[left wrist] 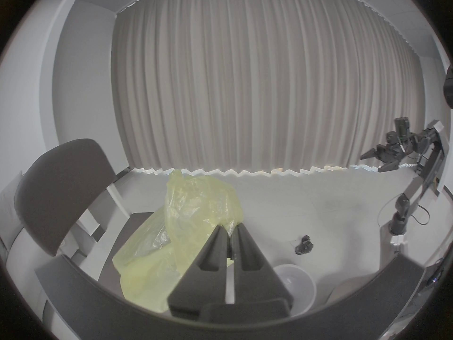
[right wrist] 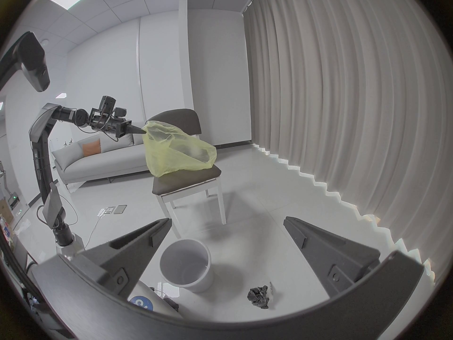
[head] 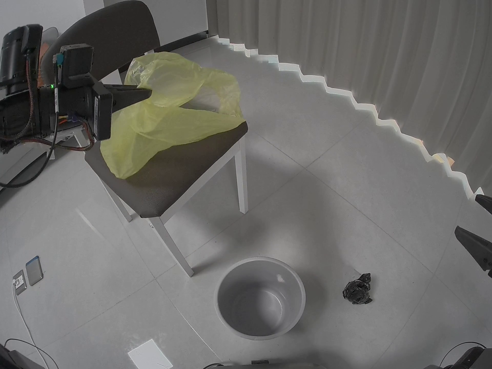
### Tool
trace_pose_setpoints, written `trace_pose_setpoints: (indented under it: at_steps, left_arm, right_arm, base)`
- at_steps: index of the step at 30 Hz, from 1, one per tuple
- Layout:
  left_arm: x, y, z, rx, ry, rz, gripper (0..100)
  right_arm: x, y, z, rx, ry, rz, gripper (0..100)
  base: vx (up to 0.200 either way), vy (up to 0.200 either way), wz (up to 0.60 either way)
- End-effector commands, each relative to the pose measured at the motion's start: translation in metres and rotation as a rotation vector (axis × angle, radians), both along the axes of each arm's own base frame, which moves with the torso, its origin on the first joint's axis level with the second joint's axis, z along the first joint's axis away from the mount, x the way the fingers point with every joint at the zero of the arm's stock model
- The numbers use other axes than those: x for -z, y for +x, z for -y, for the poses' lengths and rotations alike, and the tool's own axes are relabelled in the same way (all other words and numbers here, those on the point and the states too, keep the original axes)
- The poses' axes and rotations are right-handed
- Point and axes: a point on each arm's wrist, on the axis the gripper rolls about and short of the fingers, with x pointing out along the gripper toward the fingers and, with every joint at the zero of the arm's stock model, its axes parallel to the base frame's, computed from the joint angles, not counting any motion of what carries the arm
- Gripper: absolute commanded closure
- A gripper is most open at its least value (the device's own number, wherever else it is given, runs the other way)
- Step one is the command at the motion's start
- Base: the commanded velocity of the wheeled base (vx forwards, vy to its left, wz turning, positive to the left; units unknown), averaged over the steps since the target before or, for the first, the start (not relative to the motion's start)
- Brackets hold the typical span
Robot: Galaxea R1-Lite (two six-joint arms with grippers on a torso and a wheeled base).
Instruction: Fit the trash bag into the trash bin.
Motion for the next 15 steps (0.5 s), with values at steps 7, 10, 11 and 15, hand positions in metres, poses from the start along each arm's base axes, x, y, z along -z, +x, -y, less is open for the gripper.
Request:
trace_pose_setpoints:
  at_steps: [7, 10, 11, 15]
  left_arm:
    - [-0.03, -0.031, 0.027, 0.177, 0.093, 0.007, 100]
    - [-0.033, -0.033, 0.034, 0.207, 0.097, 0.005, 100]
    - [-0.034, -0.033, 0.035, 0.21, 0.097, 0.005, 100]
    - [-0.039, -0.036, 0.042, 0.243, 0.09, 0.024, 100]
  right_arm:
    - [-0.022, 0.029, -0.007, -0.009, 0.019, -0.026, 0]
    - [-0.027, 0.042, -0.009, -0.006, 0.037, -0.051, 0]
    - [-0.027, 0.045, -0.01, -0.006, 0.04, -0.057, 0]
    - [-0.035, 0.076, -0.016, 0.001, 0.082, -0.114, 0]
  base:
    - [0.0, 0.0, 0.0]
    - [0.0, 0.0, 0.0]
    - [0.0, 0.0, 0.0]
    - [0.0, 0.0, 0.0]
